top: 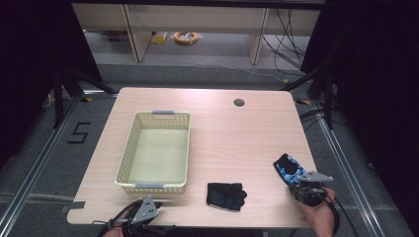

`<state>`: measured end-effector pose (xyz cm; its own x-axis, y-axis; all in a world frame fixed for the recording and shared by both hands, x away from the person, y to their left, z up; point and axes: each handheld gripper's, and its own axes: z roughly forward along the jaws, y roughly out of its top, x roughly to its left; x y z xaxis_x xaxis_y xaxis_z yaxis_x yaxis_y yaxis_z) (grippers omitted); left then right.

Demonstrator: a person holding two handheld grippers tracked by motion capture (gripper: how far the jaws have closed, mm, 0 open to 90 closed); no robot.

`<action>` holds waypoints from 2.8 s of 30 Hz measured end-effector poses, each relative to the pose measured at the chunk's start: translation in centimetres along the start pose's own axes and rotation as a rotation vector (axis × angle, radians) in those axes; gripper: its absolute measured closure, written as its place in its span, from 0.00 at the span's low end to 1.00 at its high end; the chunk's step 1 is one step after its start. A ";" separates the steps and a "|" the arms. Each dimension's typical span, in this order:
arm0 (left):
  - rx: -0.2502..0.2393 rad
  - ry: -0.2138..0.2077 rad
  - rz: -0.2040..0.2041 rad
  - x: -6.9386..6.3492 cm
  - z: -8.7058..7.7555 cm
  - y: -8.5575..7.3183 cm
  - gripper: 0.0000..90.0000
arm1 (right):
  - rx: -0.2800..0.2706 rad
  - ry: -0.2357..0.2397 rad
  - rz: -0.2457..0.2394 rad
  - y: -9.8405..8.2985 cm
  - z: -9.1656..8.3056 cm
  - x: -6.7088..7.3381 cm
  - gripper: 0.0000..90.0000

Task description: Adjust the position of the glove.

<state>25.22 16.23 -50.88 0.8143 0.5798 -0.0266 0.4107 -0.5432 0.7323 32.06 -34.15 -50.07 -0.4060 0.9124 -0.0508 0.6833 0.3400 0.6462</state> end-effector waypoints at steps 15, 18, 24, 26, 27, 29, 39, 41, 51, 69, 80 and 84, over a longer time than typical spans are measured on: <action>0.008 -0.007 0.033 0.2 -0.1 0.1 0.20 | -0.043 -0.098 0.028 0.1 0.3 -4.1 1.00; -0.001 -0.010 0.023 0.0 0.0 0.1 0.20 | -0.041 -0.106 0.079 0.0 0.3 -4.0 0.99; 0.008 -0.006 0.022 0.1 0.0 0.1 0.20 | -0.113 -0.044 0.054 1.4 -0.3 -3.2 0.91; 0.007 -0.007 0.006 0.0 0.0 0.0 0.20 | -0.133 -0.024 -0.021 2.5 0.1 -2.6 0.81; 0.004 -0.006 0.001 0.0 0.1 0.0 0.20 | -0.133 -0.024 -0.021 2.5 0.1 -2.6 0.81; -0.008 -0.006 -0.007 0.0 0.0 0.0 0.20 | -0.116 -0.017 -0.075 3.2 0.6 -2.1 0.78; -0.009 -0.007 -0.018 0.1 0.0 0.0 0.20 | 0.036 0.004 -0.204 5.2 2.5 -2.0 0.73; 0.003 -0.003 -0.006 0.2 0.0 0.0 0.20 | 0.049 0.015 -0.182 5.2 2.6 -2.0 0.72; 0.001 -0.005 -0.006 0.2 0.0 0.0 0.20 | 0.005 0.115 -0.130 4.0 3.3 -3.8 0.83; -0.009 -0.007 -0.002 0.1 -0.1 0.1 0.20 | -0.168 0.116 -0.201 5.9 -0.1 -3.2 0.99; -0.009 -0.005 -0.012 0.2 -0.2 0.0 0.20 | -0.311 0.208 -0.399 10.7 -3.2 3.8 0.99; -0.013 -0.002 -0.011 0.1 -0.2 0.0 0.20 | -0.317 0.259 -0.399 11.1 -3.0 5.4 0.99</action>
<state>25.28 16.40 -50.75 0.8107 0.5843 -0.0362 0.4140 -0.5286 0.7410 35.66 -26.13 -40.86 -0.7580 0.6283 -0.1751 0.2474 0.5254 0.8141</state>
